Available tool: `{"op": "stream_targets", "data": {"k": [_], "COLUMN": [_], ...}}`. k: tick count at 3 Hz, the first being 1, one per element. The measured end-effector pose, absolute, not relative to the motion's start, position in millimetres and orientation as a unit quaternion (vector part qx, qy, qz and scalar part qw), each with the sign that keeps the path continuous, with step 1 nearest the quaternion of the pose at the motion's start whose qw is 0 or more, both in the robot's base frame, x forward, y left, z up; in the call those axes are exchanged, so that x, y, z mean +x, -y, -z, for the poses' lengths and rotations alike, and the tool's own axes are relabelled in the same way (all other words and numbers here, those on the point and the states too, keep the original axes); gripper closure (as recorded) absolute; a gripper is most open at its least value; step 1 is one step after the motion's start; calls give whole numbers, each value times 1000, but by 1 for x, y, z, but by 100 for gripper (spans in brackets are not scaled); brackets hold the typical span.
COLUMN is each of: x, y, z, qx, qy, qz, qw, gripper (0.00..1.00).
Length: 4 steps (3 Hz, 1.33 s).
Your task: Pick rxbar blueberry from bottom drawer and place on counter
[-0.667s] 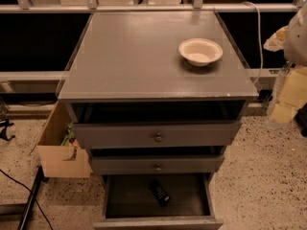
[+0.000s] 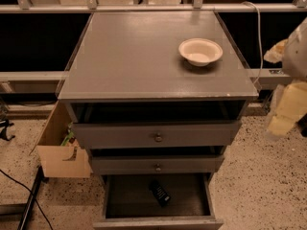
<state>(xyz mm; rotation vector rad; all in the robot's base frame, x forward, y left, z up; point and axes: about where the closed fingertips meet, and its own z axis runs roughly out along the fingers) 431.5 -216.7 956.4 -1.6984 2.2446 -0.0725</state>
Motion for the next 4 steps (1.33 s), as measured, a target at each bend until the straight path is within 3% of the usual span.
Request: {"op": "stream_targets", "data": {"k": [3, 4], "x": [396, 395], "y": [207, 207], "z": [-815, -814], "qx": [-553, -553], "qy": [-817, -817], "qz": [-32, -32], "qw": [159, 159], "gripper": [0, 0]}}
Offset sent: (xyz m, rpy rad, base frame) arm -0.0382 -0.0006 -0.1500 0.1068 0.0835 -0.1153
